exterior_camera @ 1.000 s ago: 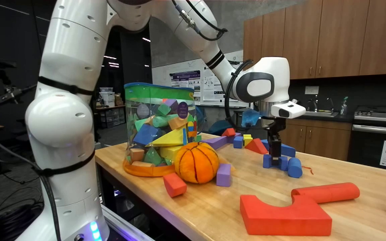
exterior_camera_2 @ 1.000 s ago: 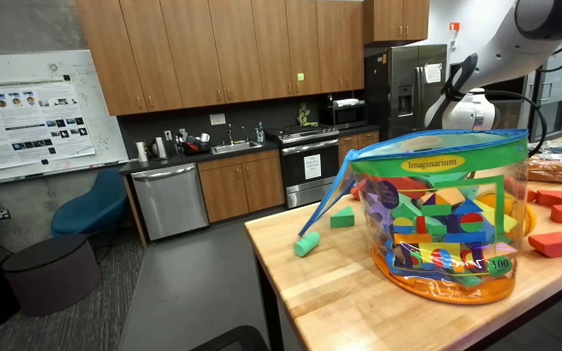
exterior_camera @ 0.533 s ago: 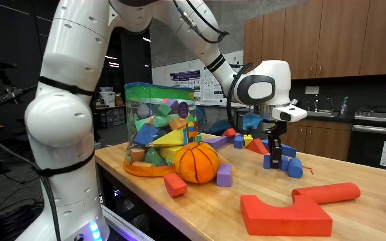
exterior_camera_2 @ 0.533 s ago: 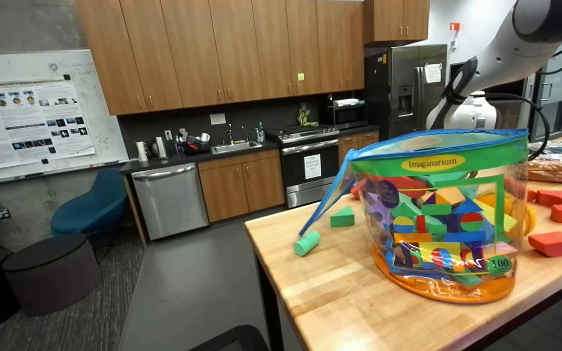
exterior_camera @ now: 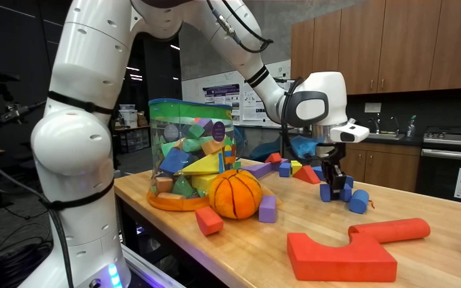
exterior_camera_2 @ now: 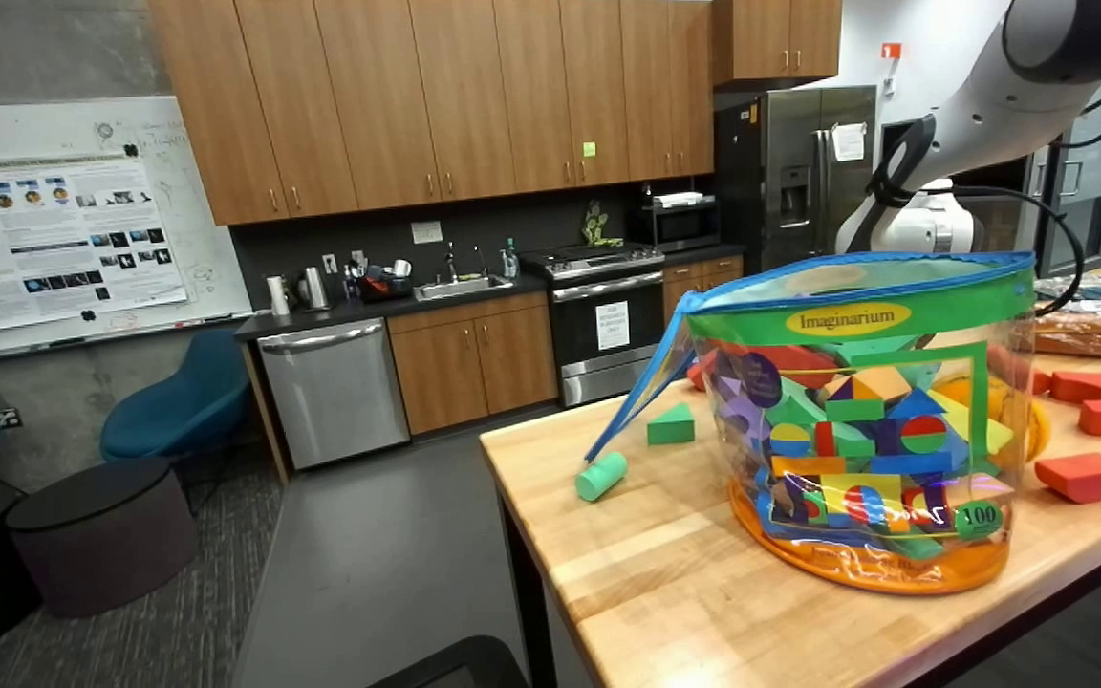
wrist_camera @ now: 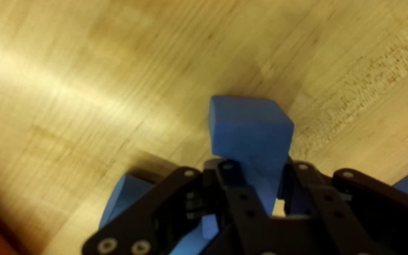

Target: Pick up the blue square block with a curve and place it in the blocks bag

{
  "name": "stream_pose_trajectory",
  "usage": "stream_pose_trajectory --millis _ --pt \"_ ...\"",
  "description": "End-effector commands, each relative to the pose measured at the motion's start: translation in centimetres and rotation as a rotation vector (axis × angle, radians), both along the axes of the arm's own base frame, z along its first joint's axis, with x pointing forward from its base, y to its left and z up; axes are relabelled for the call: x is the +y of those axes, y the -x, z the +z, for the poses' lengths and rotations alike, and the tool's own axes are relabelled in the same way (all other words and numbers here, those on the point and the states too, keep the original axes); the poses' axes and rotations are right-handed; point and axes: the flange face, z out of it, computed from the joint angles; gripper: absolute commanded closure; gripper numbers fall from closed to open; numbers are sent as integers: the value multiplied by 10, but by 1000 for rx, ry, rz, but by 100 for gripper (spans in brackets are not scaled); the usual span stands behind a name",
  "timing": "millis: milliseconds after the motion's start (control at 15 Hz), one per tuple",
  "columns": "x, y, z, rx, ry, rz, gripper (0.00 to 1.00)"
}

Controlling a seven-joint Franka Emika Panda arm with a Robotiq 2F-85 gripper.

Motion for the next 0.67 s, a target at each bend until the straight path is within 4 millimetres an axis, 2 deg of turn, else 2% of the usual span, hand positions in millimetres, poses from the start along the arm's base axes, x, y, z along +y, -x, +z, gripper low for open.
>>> stream_pose_trajectory --millis 0,267,400,600 --pt "-11 28 64 -36 67 98 94" --pt "-25 49 128 -70 160 202 94" --pt "-23 53 160 -98 196 247 94" --pt "-7 55 203 -182 237 314 94"
